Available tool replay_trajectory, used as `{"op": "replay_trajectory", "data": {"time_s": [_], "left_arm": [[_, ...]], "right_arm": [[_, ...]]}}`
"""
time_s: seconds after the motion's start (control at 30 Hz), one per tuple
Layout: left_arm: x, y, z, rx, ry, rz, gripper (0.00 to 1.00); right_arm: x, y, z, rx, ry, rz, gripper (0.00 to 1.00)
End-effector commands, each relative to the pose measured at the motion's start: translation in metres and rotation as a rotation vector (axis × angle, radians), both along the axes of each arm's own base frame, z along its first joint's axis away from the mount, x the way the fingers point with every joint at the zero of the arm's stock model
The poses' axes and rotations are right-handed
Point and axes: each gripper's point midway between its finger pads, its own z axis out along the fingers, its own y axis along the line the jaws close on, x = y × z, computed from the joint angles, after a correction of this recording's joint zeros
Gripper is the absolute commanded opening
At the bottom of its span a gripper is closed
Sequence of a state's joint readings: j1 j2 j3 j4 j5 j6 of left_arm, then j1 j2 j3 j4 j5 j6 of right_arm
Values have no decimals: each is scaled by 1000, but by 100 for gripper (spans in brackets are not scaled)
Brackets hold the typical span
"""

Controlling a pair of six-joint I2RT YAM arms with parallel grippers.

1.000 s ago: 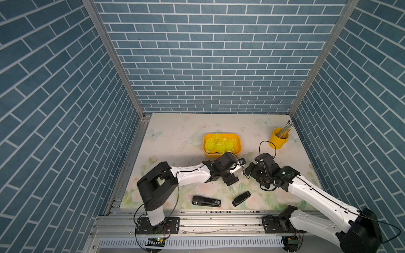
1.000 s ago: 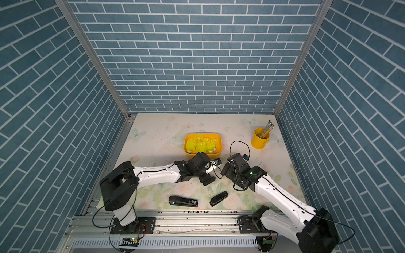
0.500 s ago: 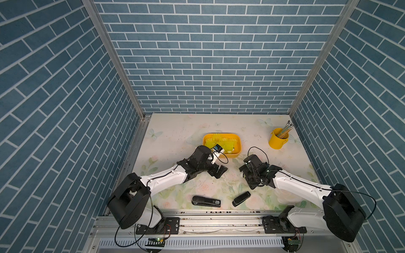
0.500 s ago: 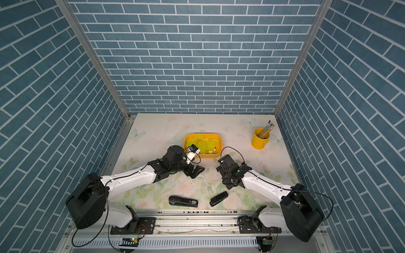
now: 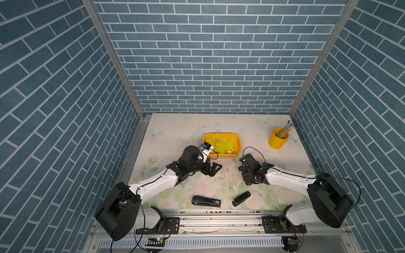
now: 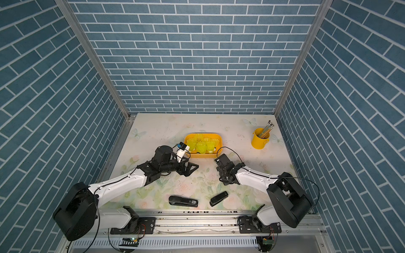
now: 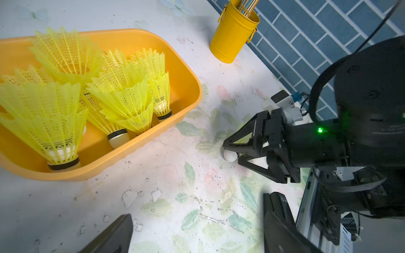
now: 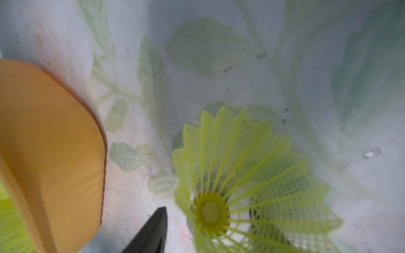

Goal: Put the shuttlecocks into the storage box
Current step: Pick up the shuttlecock at the center of the board.

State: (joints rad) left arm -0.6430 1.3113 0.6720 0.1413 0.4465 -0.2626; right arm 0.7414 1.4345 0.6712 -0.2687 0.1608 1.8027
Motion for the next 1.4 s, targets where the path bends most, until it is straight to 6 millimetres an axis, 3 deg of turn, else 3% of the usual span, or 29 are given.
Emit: {"op": "replay_trajectory", "data": {"time_s": [0.0,0.1,0.3,0.47,0.7,0.83,1.03,1.17,1.37], "left_arm": [[-1,1,4,-27,1,2,100],[0,5,7,-31,-3,12,100],[7,18,7,-72,33,55,100],[8,27,6,-111,58,84,100],[12,37,4,-117,66,117,100],[13,39,2,-113,73,127,100],[16,33,4,-138,119,126,100],[25,25,26,-175,123,141,100],[35,-9,48,-150,122,83,99]], "right_arm": [[0,-10,-11,-69,26,-25,57],[0,-14,-16,-86,30,-29,51],[5,-13,-21,-103,43,-18,48],[5,-11,-27,-107,52,6,37],[6,-8,-30,-130,69,43,35],[9,-9,-25,-138,46,49,25],[23,-27,11,-260,-63,85,24],[32,-36,45,-325,-165,134,24],[68,-21,96,-377,-349,342,24]]}}
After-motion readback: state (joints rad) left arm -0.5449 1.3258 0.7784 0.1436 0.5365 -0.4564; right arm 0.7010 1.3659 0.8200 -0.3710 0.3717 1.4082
